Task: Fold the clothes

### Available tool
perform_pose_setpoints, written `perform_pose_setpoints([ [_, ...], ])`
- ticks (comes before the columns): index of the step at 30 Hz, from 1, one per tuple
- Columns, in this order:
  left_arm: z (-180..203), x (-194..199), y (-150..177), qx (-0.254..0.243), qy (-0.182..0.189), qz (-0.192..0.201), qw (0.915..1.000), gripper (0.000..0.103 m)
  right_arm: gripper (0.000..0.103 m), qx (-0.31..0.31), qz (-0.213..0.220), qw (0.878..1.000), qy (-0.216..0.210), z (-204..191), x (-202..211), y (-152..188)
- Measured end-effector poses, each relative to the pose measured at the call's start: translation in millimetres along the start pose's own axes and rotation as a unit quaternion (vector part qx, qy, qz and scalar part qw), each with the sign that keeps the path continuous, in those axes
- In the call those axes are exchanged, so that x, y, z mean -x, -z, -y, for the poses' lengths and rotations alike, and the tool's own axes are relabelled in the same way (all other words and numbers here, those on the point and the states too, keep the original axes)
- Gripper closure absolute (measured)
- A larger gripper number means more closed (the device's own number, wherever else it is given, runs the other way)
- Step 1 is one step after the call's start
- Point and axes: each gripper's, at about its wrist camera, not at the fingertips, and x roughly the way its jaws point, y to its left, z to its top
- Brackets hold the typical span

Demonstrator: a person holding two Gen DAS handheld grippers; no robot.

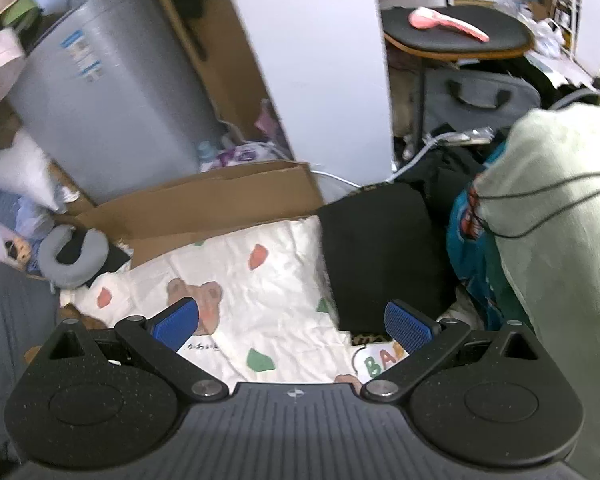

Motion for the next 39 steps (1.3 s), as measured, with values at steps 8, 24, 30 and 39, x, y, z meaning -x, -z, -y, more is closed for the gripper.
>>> perform_pose_setpoints([
  [8,1,30,24,-0.019,0.0,0.022,0.9996,0.0,0.001,0.05,0.007,0.998,-0.025,-69,35,-2],
  [24,6,30,100,0.008,-0.014,0.031,0.9994,0.0,0.001,0.111,-0.022,0.992,-0.058,-127,30,49],
  [30,11,16,120,0.019,-0.046,0.031,0.9983,0.0,0.001,0.124,-0.032,0.988,-0.082,-130,18,73],
  [39,17,-6,141,0.04,-0.073,0.023,0.9963,0.0,0.001,0.128,-0.039,0.989,-0.066,-127,-4,98],
])
